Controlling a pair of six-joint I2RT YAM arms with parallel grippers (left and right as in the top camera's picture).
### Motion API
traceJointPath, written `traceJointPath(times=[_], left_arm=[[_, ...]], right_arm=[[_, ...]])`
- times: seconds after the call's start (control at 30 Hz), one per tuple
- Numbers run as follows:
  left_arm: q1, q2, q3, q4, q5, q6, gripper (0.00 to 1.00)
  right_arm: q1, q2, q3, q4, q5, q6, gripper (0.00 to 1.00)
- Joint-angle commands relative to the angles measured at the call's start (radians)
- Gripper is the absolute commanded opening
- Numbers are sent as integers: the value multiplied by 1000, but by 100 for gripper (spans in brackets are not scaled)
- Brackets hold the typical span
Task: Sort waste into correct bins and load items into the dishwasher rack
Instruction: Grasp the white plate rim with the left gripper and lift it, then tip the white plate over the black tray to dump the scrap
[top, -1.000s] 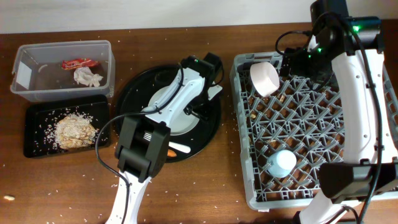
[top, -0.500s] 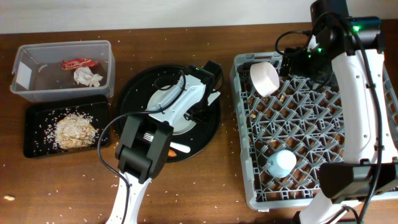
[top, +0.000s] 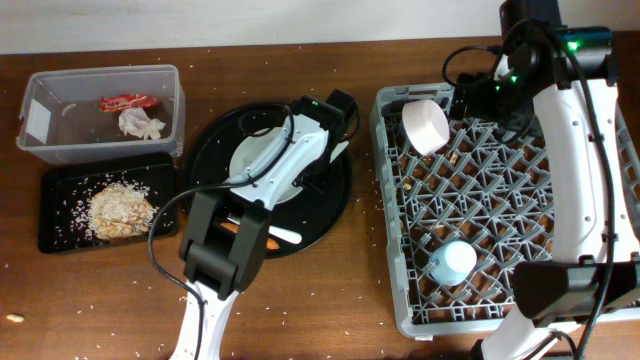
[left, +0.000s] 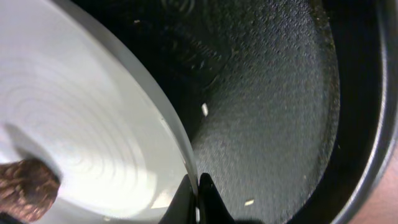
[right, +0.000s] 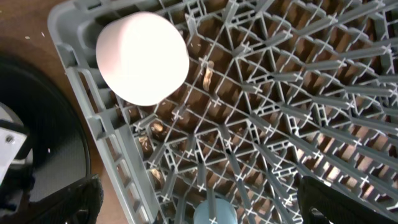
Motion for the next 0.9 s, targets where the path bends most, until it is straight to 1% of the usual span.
traceJointPath(times=[0.0, 0.1, 0.17, 0.33, 0.47, 0.5, 0.63, 0.87], left_arm=[[16, -100, 28, -12, -26, -21, 1], [18, -141, 28, -28, -32, -34, 1], [21, -164, 28, -46, -72, -49, 1], [55, -229, 30, -73, -74, -75, 0], [84, -314, 31, -80, -70, -79, 1], [86, -328, 31, -87, -70, -97, 1], [116, -350, 31, -161, -29, -101, 0], [278, -359, 31, -212, 97, -97, 1]], right_arm=[[-6, 2, -3, 5, 1, -7, 98], [-6, 2, -3, 3, 1, -7, 98], [-6, 2, -3, 4, 1, -7, 99], [-6, 2, -3, 3, 1, -7, 98], [-6, 2, -3, 4, 1, -7, 98], [-6, 2, -3, 3, 1, -7, 99], [-6, 2, -3, 3, 1, -7, 98], [-6, 2, -3, 3, 1, -7, 98]])
